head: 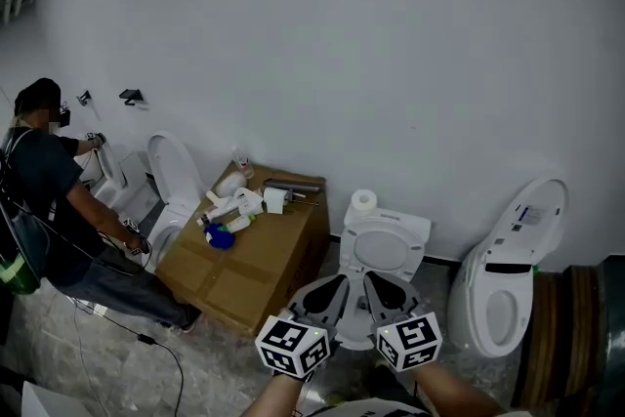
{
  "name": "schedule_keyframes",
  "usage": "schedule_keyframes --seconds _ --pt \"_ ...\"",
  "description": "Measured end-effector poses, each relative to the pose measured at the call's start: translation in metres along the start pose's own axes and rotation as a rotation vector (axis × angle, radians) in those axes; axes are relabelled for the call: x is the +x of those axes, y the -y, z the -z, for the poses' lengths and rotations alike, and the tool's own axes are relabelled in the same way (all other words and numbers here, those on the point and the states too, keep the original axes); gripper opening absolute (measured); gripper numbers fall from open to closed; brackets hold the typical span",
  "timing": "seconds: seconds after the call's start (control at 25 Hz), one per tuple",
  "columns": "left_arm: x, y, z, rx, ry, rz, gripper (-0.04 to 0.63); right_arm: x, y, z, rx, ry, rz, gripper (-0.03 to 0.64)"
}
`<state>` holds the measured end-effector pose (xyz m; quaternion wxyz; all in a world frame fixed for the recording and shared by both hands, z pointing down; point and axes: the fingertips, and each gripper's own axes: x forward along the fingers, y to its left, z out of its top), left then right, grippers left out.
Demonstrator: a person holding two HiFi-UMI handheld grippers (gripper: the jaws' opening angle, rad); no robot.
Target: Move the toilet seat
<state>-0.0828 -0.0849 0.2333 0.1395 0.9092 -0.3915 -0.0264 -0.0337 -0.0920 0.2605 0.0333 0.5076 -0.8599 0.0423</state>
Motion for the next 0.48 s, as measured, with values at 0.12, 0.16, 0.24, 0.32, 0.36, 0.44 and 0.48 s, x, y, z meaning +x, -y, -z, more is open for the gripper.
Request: schedule_keyframes --seconds 0.12,0.16,0.24,0.32,0.36,0.44,0.48 --pt "-0.003 0.000 -0.002 0.001 0.007 -0.002 0.009 -0.002 -0.003 -0.001 -0.005 0.000 0.001 0.015" --pt "-0.005 0.000 -0.003 0.002 0.011 -0.003 0.009 -0.003 -0.004 -0.001 -0.008 0.001 0.001 0.015" --pt "-0.008 -0.001 -0.004 0.003 0.017 -0.004 0.009 -0.002 -0.008 -0.002 -0.014 0.003 0.000 0.015" --pt "-0.010 -0.003 -0.004 0.000 0.019 -0.006 0.009 -0.001 -0.011 -0.003 -0.018 0.001 -0.003 0.015" --pt "-0.011 -0.003 -0.004 -0.001 0.019 -0.007 0.009 -0.001 -0.013 -0.003 -0.018 0.000 -0.004 0.014" --pt "-0.012 -0.004 -0.004 -0.001 0.017 -0.007 0.009 0.000 -0.015 -0.004 -0.019 0.001 -0.005 0.015" --pt "-0.012 -0.004 -0.004 0.000 0.016 -0.007 0.009 0.000 -0.015 -0.004 -0.019 0.001 -0.005 0.015"
